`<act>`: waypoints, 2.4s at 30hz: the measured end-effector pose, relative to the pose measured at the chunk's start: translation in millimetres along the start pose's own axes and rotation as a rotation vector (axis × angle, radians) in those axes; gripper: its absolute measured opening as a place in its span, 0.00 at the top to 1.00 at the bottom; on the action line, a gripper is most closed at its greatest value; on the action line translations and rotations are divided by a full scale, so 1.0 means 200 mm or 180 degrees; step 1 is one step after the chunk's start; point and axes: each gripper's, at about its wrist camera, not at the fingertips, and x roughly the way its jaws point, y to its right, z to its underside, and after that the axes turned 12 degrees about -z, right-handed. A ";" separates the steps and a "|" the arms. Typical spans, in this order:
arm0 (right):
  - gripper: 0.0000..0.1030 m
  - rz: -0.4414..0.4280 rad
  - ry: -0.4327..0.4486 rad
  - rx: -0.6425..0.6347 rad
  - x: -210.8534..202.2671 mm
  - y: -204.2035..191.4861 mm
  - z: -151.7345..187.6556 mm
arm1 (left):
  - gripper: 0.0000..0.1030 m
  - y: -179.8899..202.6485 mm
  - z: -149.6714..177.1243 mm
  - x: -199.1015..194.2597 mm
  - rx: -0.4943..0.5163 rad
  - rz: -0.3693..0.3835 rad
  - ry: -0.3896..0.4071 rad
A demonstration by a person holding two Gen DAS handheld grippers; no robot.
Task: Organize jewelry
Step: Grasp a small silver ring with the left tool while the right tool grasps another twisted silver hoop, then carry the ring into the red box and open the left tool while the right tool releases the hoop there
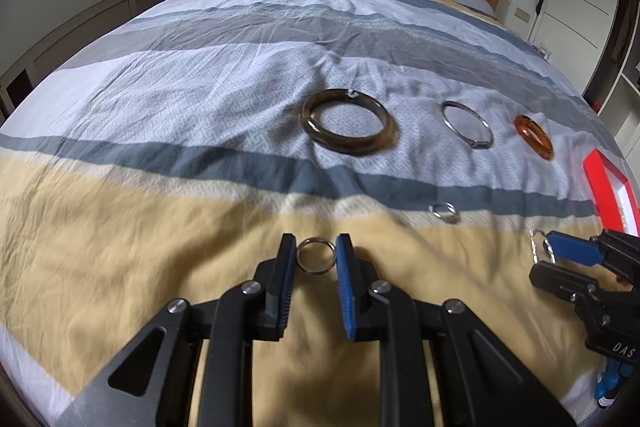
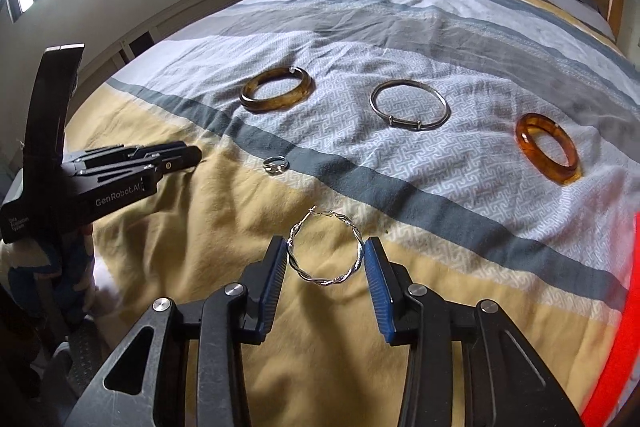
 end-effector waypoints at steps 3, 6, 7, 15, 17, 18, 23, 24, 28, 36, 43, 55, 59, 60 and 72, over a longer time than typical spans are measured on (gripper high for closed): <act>0.62 0.0014 0.0062 -0.0003 -0.10 -0.04 0.03 | 0.82 0.01 0.04 -0.10 0.0023 0.0020 0.0017; 0.62 0.0027 0.0112 0.0005 -0.20 -0.08 0.07 | 0.82 0.02 0.07 -0.22 0.0055 0.0023 0.0065; 0.62 0.0038 0.0135 0.0010 -0.25 -0.09 0.09 | 0.82 0.02 0.08 -0.25 0.0064 0.0027 0.0080; 0.62 0.0149 0.0354 0.0130 -0.56 -0.11 0.26 | 0.82 0.15 0.15 -0.54 0.0228 0.0100 0.0207; 0.62 0.0191 0.0408 0.0171 -0.64 -0.08 0.30 | 0.82 0.21 0.16 -0.60 0.0268 0.0136 0.0234; 0.62 0.0216 0.0441 0.0201 -0.68 -0.07 0.32 | 0.82 0.24 0.16 -0.63 0.0289 0.0156 0.0245; 0.62 0.0342 0.0611 0.0381 -0.88 0.06 0.44 | 0.82 0.46 0.15 -0.74 0.0460 0.0329 0.0297; 0.62 0.0376 0.0646 0.0425 -0.92 0.10 0.46 | 0.82 0.51 0.15 -0.75 0.0514 0.0371 0.0312; 0.62 0.0527 0.0735 0.0599 -1.05 0.24 0.55 | 0.82 0.77 0.11 -0.80 0.0719 0.0580 0.0348; 0.61 0.0915 0.0757 0.0945 -1.23 0.60 0.72 | 0.82 1.31 0.09 -0.79 0.1134 0.0984 0.0364; 0.62 0.1075 0.0649 0.1066 -1.26 0.85 0.79 | 0.82 1.72 0.09 -0.69 0.1430 0.1205 0.0257; 0.61 0.0973 0.0366 0.1006 -1.08 1.07 0.79 | 0.82 2.03 0.15 -0.43 0.1647 0.1222 -0.0072; 0.61 0.0961 0.0303 0.0981 -1.02 1.13 0.78 | 0.82 2.05 0.17 -0.37 0.1649 0.1212 -0.0127; 0.61 0.0968 0.0287 0.0978 -1.01 1.14 0.78 | 0.82 2.06 0.17 -0.37 0.1658 0.1213 -0.0120; 0.61 0.0997 0.0244 0.0961 -1.01 1.15 0.79 | 0.80 2.08 0.21 -0.39 0.1676 0.1191 -0.0080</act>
